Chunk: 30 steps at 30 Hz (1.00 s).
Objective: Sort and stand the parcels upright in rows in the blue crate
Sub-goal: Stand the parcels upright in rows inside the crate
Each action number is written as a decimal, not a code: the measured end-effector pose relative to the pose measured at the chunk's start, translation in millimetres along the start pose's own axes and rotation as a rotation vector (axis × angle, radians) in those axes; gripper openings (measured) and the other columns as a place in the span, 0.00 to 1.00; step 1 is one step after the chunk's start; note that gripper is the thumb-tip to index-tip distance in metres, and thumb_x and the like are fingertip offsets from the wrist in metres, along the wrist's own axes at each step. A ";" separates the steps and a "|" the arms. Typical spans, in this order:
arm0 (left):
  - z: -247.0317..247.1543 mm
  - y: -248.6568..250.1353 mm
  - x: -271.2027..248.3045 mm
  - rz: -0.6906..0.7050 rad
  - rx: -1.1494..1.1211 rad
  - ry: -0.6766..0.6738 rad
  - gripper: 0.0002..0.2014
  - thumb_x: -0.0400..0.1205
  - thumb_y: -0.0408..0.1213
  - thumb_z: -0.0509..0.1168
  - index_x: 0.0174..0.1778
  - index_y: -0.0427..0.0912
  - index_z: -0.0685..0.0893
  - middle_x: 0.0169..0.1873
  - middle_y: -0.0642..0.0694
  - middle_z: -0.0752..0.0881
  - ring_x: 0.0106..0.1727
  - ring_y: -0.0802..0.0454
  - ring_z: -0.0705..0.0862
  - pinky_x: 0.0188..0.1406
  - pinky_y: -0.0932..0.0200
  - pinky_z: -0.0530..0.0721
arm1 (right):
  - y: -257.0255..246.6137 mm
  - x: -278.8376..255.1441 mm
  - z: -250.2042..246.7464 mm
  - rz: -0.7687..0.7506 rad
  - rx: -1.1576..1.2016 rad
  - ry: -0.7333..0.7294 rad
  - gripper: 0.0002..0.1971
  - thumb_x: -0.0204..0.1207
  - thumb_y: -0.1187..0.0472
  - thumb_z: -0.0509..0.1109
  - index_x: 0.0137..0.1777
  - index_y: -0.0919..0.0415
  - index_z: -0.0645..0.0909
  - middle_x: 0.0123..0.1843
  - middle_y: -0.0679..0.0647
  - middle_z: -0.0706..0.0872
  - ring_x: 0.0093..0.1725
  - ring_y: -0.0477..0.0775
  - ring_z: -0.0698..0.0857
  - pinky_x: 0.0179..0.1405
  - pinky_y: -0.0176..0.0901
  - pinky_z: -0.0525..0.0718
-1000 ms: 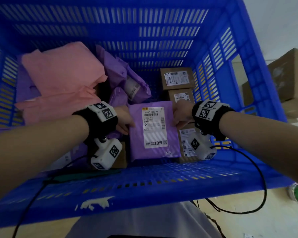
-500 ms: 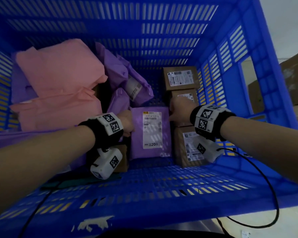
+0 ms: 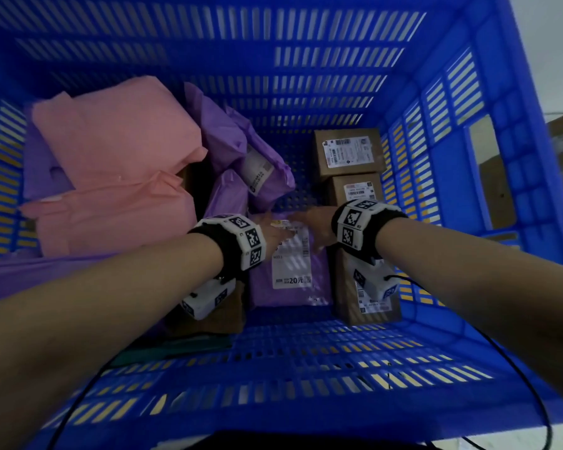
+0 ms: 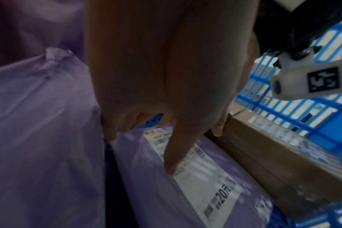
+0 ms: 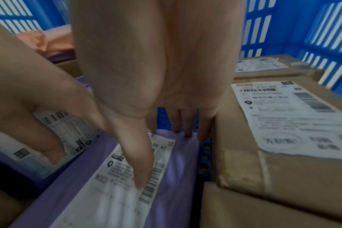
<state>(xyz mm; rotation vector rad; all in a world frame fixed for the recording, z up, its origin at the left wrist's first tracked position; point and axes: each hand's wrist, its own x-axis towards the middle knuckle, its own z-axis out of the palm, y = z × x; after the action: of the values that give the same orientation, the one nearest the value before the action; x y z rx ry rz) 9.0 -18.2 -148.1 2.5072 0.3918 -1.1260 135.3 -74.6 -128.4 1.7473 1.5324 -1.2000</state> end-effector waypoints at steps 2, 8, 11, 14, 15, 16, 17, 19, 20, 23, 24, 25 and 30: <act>0.1 -1.9 5.7 0.025 0.046 -0.067 0.28 0.87 0.32 0.52 0.84 0.45 0.53 0.81 0.39 0.59 0.79 0.41 0.64 0.73 0.57 0.62 | 0.9 2.3 1.2 -0.010 0.013 -0.020 0.42 0.74 0.65 0.74 0.83 0.61 0.54 0.81 0.61 0.66 0.77 0.59 0.70 0.68 0.45 0.72; 14.1 -2.8 8.8 -0.011 -0.033 -0.063 0.26 0.85 0.35 0.57 0.80 0.51 0.63 0.80 0.41 0.65 0.79 0.39 0.66 0.76 0.48 0.65 | 1.0 6.7 13.2 -0.023 0.013 -0.063 0.37 0.75 0.65 0.73 0.82 0.58 0.60 0.80 0.59 0.69 0.76 0.59 0.71 0.64 0.43 0.74; 17.5 1.4 7.2 0.019 -0.113 -0.022 0.22 0.84 0.32 0.59 0.76 0.45 0.71 0.74 0.43 0.75 0.75 0.45 0.74 0.72 0.53 0.71 | -0.1 8.2 17.7 -0.034 0.029 -0.094 0.35 0.74 0.66 0.73 0.80 0.58 0.64 0.79 0.60 0.69 0.74 0.60 0.74 0.57 0.42 0.76; 10.8 4.0 3.5 0.034 -0.125 0.006 0.20 0.85 0.31 0.58 0.74 0.42 0.74 0.71 0.43 0.78 0.71 0.45 0.77 0.68 0.56 0.74 | -1.3 3.6 14.7 -0.004 0.024 -0.016 0.31 0.75 0.63 0.72 0.78 0.61 0.67 0.76 0.60 0.73 0.73 0.61 0.75 0.63 0.44 0.76; 5.2 5.0 1.0 0.049 -0.117 0.025 0.18 0.85 0.32 0.58 0.72 0.42 0.76 0.69 0.42 0.80 0.68 0.44 0.80 0.65 0.55 0.77 | -0.2 0.2 10.7 0.008 0.043 0.068 0.28 0.76 0.61 0.71 0.76 0.63 0.70 0.73 0.61 0.77 0.71 0.61 0.77 0.62 0.45 0.77; -1.4 5.1 -3.0 0.065 -0.098 0.053 0.17 0.84 0.33 0.58 0.69 0.42 0.79 0.66 0.42 0.82 0.64 0.43 0.82 0.61 0.53 0.79 | 2.6 -3.1 5.0 0.024 0.099 0.174 0.25 0.77 0.58 0.70 0.72 0.66 0.74 0.68 0.62 0.81 0.67 0.62 0.80 0.59 0.46 0.79; -9.0 4.2 -8.7 0.073 -0.083 0.098 0.15 0.84 0.34 0.58 0.66 0.43 0.80 0.62 0.41 0.84 0.61 0.42 0.83 0.58 0.50 0.81 | 6.3 -6.5 -1.1 0.034 0.193 0.293 0.22 0.78 0.55 0.69 0.67 0.67 0.77 0.62 0.62 0.84 0.63 0.61 0.83 0.54 0.46 0.80; -25.4 -0.9 -22.0 0.041 -0.068 0.222 0.14 0.82 0.34 0.58 0.62 0.43 0.81 0.57 0.39 0.85 0.57 0.39 0.84 0.53 0.47 0.82 | 13.2 -10.2 -14.1 0.069 0.391 0.523 0.22 0.78 0.48 0.67 0.62 0.65 0.78 0.55 0.57 0.85 0.57 0.59 0.84 0.50 0.45 0.79; -33.3 -5.3 -28.2 0.017 -0.044 0.314 0.14 0.81 0.34 0.58 0.60 0.42 0.81 0.57 0.38 0.85 0.57 0.38 0.84 0.52 0.47 0.82 | 16.1 -10.1 -19.2 0.101 0.458 0.633 0.23 0.78 0.44 0.66 0.61 0.64 0.78 0.55 0.58 0.85 0.56 0.59 0.84 0.51 0.45 0.80; -55.6 -24.6 -43.0 -0.052 0.103 0.604 0.15 0.81 0.36 0.58 0.63 0.41 0.78 0.61 0.40 0.81 0.65 0.40 0.78 0.55 0.47 0.79 | 14.7 -6.1 -32.4 0.141 0.551 0.839 0.28 0.76 0.38 0.64 0.65 0.61 0.75 0.60 0.60 0.84 0.59 0.60 0.83 0.56 0.48 0.81; -62.9 -31.8 -45.3 -0.078 0.163 0.650 0.16 0.82 0.37 0.58 0.65 0.41 0.76 0.63 0.41 0.79 0.67 0.41 0.75 0.58 0.47 0.76 | 12.0 -3.1 -36.5 0.129 0.549 0.843 0.29 0.75 0.39 0.65 0.68 0.60 0.73 0.63 0.60 0.83 0.61 0.60 0.83 0.57 0.48 0.80; -69.6 -38.6 -47.4 -0.105 0.219 0.657 0.17 0.82 0.38 0.58 0.67 0.41 0.75 0.66 0.42 0.77 0.70 0.42 0.73 0.61 0.47 0.73 | 7.7 -1.3 -41.3 0.112 0.537 0.832 0.30 0.76 0.41 0.66 0.71 0.60 0.71 0.66 0.61 0.81 0.63 0.61 0.82 0.58 0.48 0.80; -82.9 -46.9 -56.5 -0.137 0.429 0.677 0.16 0.79 0.32 0.55 0.58 0.38 0.84 0.65 0.39 0.80 0.70 0.39 0.75 0.63 0.45 0.73 | -12.4 15.0 -65.8 0.085 0.465 0.810 0.25 0.78 0.49 0.66 0.72 0.58 0.70 0.62 0.64 0.84 0.60 0.65 0.84 0.54 0.53 0.84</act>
<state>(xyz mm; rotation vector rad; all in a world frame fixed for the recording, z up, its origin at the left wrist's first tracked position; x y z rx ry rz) 8.8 54.0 -64.1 3.2554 0.5452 -0.3842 141.2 -9.2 -108.3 2.8176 1.6305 -0.8810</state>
